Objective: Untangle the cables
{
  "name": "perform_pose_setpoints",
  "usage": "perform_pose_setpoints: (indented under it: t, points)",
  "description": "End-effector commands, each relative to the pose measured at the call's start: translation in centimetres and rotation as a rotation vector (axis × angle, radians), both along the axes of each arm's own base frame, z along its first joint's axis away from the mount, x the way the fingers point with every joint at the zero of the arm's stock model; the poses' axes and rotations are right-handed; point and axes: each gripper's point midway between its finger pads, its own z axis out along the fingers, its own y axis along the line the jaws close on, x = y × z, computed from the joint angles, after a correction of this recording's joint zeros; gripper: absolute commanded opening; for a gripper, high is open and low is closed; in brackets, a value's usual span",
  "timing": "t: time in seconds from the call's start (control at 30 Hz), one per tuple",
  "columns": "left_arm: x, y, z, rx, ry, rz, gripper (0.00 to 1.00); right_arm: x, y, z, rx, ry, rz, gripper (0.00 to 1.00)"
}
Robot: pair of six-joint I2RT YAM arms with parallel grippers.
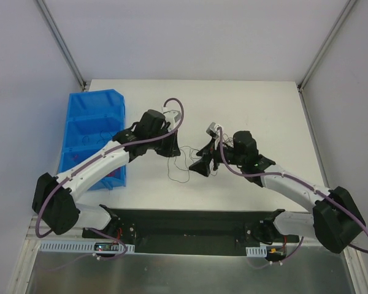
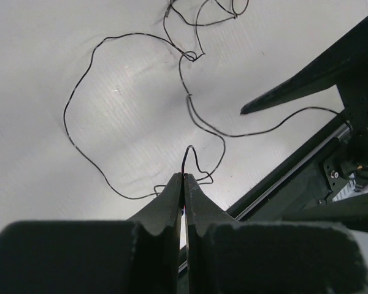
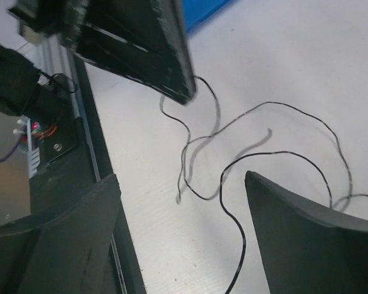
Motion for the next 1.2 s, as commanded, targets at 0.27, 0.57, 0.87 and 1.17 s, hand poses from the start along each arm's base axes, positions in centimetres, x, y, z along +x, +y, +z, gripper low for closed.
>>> perform_pose_setpoints:
  t: [0.27,0.57,0.87,1.17]
  points:
    - [1.1,10.3,14.0,0.137,-0.358,0.330,0.00,4.8,-10.1,7.7,-0.145,-0.028,-0.668,0.99]
    - [-1.4,13.0,28.4,0.029,-0.598,0.340,0.00,9.0,-10.8,-0.4,-0.359,0.151,-0.821,0.81]
    - [-4.3,13.1,35.7,-0.114,-0.706,0.275,0.00,11.6,-8.9,-8.1,-0.633,0.321,-0.778,0.42]
    - [-5.1,18.9,41.9,-0.106,-0.942,0.497,0.00,12.9,-16.1,-13.5,-0.722,0.544,-1.001,0.48]
